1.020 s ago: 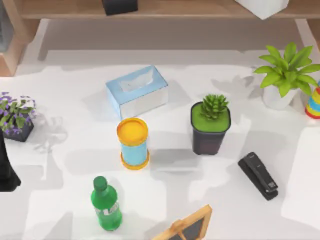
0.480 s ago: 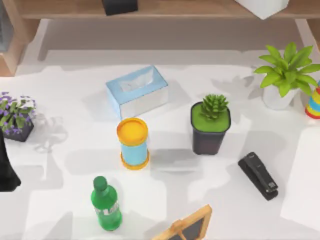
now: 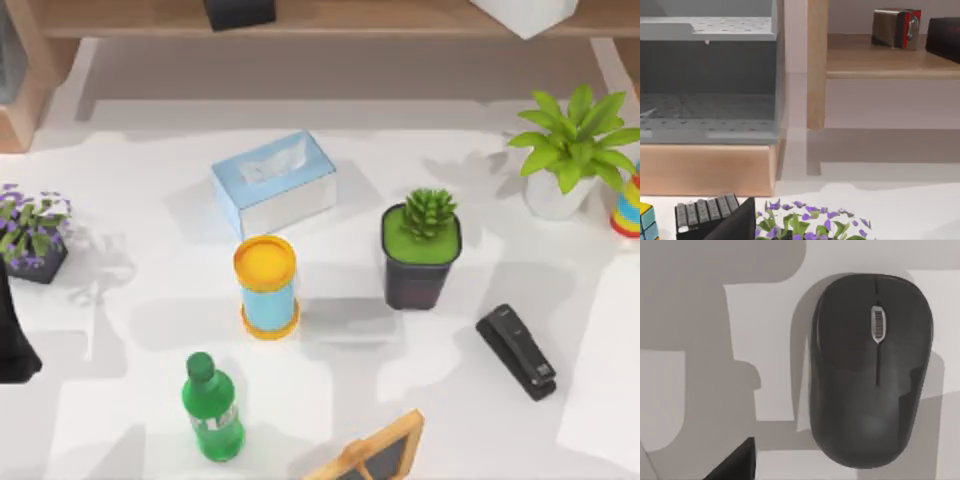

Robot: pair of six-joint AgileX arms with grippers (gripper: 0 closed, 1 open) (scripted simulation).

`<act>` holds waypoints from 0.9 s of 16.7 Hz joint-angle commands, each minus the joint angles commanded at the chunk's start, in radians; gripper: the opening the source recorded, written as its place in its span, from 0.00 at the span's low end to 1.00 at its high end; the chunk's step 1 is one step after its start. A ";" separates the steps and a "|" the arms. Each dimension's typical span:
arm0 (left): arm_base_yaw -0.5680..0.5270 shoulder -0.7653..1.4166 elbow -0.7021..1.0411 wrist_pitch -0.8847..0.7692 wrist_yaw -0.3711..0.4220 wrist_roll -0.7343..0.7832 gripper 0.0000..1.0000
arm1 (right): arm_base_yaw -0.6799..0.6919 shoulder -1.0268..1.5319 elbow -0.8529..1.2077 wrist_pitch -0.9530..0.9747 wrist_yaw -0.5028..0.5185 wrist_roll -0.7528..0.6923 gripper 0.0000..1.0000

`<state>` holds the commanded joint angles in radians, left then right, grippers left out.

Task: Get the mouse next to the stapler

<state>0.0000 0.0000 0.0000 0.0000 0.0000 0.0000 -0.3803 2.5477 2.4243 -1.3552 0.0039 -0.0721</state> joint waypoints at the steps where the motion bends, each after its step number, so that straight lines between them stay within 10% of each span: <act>1: 0.000 0.000 0.000 0.000 0.000 0.000 1.00 | 0.001 -0.001 -0.016 0.015 0.002 0.002 1.00; 11: 0.000 0.000 0.000 0.000 0.000 0.000 1.00 | 0.020 0.051 -0.057 0.116 0.000 0.026 1.00; 15: 0.000 0.000 0.000 0.000 0.000 0.000 1.00 | 0.020 0.051 -0.057 0.116 0.000 0.026 0.70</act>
<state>0.0000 0.0000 0.0000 0.0000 0.0000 0.0000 -0.3599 2.5990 2.3670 -1.2397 0.0036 -0.0461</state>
